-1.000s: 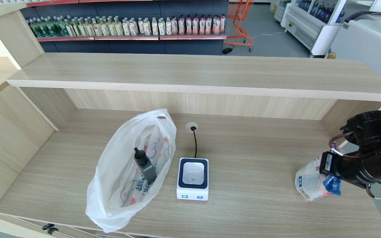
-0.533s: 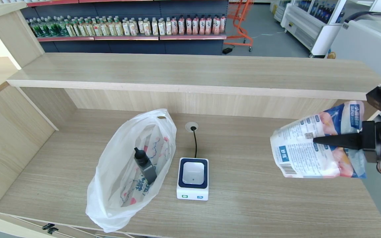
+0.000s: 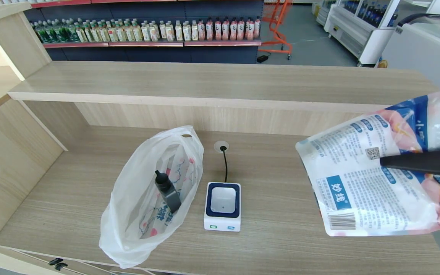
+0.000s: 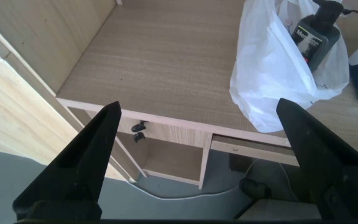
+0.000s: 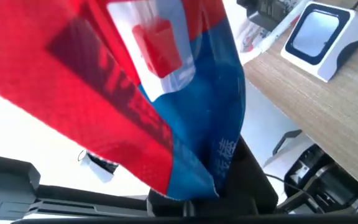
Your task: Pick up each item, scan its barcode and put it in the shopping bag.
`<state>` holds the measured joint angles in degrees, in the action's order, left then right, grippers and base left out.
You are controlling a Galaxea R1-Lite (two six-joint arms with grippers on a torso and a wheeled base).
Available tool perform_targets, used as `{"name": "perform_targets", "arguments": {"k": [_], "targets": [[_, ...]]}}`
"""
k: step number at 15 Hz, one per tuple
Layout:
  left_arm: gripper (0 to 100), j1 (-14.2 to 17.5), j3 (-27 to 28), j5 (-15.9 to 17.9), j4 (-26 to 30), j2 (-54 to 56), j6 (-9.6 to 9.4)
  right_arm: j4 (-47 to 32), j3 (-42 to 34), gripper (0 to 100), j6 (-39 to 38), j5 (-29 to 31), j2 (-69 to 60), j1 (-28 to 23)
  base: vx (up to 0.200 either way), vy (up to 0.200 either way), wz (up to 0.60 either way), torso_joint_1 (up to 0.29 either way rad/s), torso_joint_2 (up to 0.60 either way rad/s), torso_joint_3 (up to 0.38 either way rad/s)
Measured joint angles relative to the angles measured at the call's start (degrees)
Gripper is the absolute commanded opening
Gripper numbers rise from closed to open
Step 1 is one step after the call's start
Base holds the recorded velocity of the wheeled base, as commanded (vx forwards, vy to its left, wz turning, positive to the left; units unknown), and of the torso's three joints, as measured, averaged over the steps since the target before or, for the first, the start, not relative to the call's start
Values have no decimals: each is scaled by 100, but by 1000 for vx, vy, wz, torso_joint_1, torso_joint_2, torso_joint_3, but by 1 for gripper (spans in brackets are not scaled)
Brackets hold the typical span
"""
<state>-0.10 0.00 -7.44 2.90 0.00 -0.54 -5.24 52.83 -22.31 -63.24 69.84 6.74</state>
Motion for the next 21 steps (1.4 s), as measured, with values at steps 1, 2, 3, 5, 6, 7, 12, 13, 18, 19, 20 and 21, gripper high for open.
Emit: {"name": "perform_targets", "arguments": {"k": [1, 2, 3, 5, 6, 7, 12, 13, 18, 19, 20, 21], "targets": [[100, 0, 0, 0, 0, 0, 0, 2, 5, 0, -106, -6, -27, 54, 0, 0, 0, 0, 0, 0], [100, 2, 0, -2, 0, 0, 0, 7, 9, 0, -295, -15, -61, 100, 0, 0, 0, 0, 0, 0], [100, 2, 0, 0, 0, 0, 0, 12, 9, 0, -366, -28, -99, 133, 0, 0, 0, 0, 0, 0], [100, 0, 0, 0, 0, 0, 0, 7, 9, 0, -492, -134, -162, 157, 0, 0, 0, 0, 0, 0], [100, 0, 0, 0, 0, 0, 0, 7, 9, 0, -634, -215, -190, 163, 0, 0, 0, 0, 0, 0], [100, 0, 0, 0, 0, 0, 0, 7, 6, 0, -746, -288, -228, 166, 0, 0, 0, 0, 0, 0], [100, 0, 0, 0, 0, 0, 0, -1, -35, 0, -827, -312, -328, 169, 0, 0, 0, 0, 0, 0], [100, 0, 0, -2, -1, 0, 0, -1, -35, 0, -829, -313, -336, 169, 0, 0, 0, 0, 0, 0], [100, 0, 0, -2, 0, 0, 0, 5, -46, 0, -829, -318, -380, 172, 0, 0, 0, 0, 0, 0], [100, 0, 0, 0, 0, 0, 0, 5, -49, 0, -829, -318, -389, 172, 0, 0, 0, 0, 0, 0], [100, 0, 0, -2, -1, 0, 0, 5, -50, 0, -829, -318, -402, 172, 0, 0, 0, 0, 0, 0], [100, 0, 0, 0, 0, 0, 0, 5, -50, 0, -827, -318, -411, 172, 0, 0, 0, 0, 0, 0]]}}
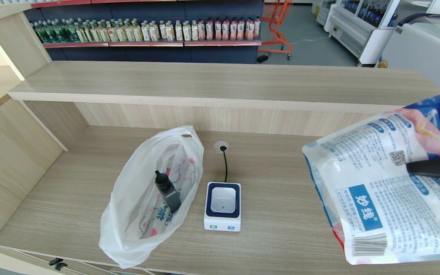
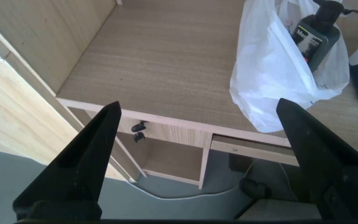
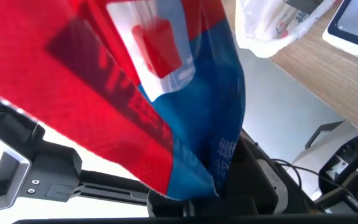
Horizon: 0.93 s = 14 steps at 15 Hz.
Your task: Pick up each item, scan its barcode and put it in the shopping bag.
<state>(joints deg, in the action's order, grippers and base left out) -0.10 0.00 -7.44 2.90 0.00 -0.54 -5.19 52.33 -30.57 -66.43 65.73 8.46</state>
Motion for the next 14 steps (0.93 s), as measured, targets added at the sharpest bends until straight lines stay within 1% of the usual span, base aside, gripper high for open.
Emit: {"name": "perform_targets", "arguments": {"k": [14], "targets": [[100, 0, 0, 0, -1, 0, 0, -9, -110, 0, 26, 9, -85, 51, 0, 0, 0, 0, 0, 0]]}}
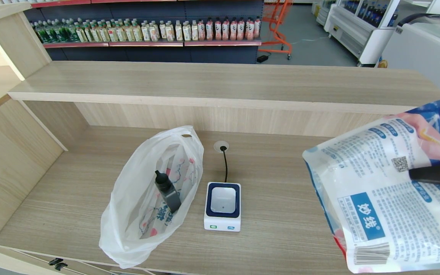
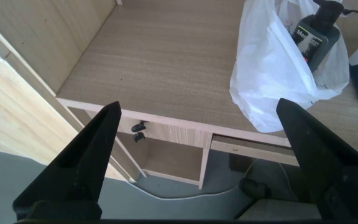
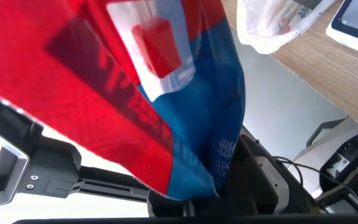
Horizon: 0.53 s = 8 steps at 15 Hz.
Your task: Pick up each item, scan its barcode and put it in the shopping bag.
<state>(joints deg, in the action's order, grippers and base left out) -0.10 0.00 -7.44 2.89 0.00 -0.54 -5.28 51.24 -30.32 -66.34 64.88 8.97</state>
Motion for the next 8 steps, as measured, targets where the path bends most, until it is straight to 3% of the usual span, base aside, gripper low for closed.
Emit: {"name": "perform_targets", "arguments": {"k": [4, 6, 8], "targets": [[100, 0, 0, -2, 0, 0, 0, 2, -77, 0, 432, 71, -2, 34, 0, 0, 0, 0, 0, 0], [100, 0, 0, 0, 0, 0, 0, 9, -317, 0, 2005, 646, -5, 1, 0, 0, 0, 0, 0, 0], [100, 0, 0, -2, 1, 0, 0, 44, -741, 0, 2854, 1480, -39, -77, 0, 0, 0, 0, 0, 0]]}}
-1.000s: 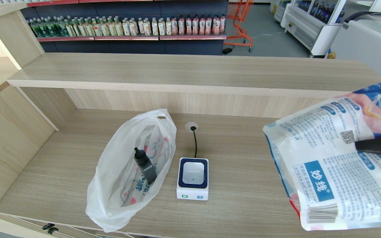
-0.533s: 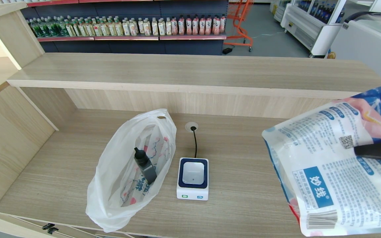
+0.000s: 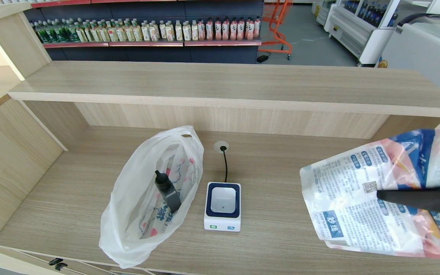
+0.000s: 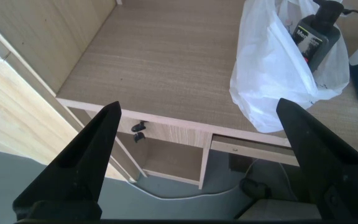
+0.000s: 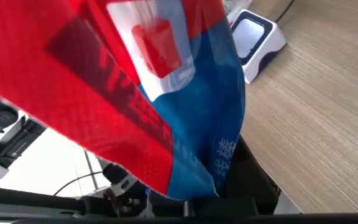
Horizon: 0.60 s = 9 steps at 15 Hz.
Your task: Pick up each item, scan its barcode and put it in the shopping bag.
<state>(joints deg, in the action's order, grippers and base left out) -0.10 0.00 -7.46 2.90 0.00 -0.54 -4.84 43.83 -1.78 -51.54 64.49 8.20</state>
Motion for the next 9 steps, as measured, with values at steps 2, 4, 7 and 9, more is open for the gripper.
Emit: {"name": "perform_targets", "arguments": {"k": [2, 4, 7, 9], "targets": [[100, 0, 0, 2, -1, 0, 0, 205, -149, 0, 72, 636, -222, -52, 0, 0, 0, 0, 0, 0], [100, 0, 0, 2, -1, 0, 0, 274, -240, 0, 585, 1005, -473, -49, 0, 0, 0, 0, 0, 0], [100, 0, 0, 2, 0, 0, -9, 271, -574, 0, 1445, 1169, -700, -297, 0, 0, 0, 0, 0, 0], [100, 0, 0, 2, 0, 0, -9, 257, -783, 0, 1502, 1173, -846, -358, 0, 0, 0, 0, 0, 0]]}}
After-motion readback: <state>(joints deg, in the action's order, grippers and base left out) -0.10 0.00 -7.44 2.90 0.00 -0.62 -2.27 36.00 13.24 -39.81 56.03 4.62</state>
